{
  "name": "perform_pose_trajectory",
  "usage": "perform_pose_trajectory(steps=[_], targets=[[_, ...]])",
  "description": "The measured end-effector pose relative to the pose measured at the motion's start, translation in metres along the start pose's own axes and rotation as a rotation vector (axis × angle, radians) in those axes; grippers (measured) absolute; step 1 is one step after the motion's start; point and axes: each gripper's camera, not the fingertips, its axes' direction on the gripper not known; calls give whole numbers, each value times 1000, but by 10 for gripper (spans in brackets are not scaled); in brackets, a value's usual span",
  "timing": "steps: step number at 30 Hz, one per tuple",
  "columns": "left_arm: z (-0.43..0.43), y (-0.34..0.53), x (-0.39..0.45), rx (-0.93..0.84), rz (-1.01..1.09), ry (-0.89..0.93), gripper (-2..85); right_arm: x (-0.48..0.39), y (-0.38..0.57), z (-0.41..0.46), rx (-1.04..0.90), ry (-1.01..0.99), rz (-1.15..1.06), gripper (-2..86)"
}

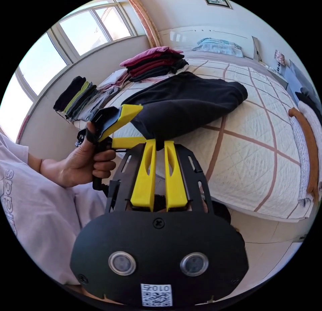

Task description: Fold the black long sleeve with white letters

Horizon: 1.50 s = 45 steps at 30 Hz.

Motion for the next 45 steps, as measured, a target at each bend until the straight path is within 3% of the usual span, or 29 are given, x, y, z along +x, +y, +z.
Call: perform_pose_trajectory(steps=[7,10,15,20,27,37,42,45], targets=[[0,-14,1,-50,35,-65,150,23,26,-9,-4,-18,-34,54],[-16,-19,13,-62,79,-62,132,56,53,-27,64,-135,8,54],[-65,-30,29,-145,111,-6,126,153,89,-41,282,-510,328,89],[-138,-22,10,-138,6,91,122,185,71,-8,231,-594,436,113],[-163,-31,11,-132,47,96,116,222,68,42,284,-826,575,149],[-158,-40,-3,-125,70,127,113,271,38,32,288,-776,653,131],[-159,-39,-18,-72,53,139,106,274,29,29,197,-782,619,137],[-156,-40,-29,-50,42,157,102,282,48,24,278,-828,685,145]])
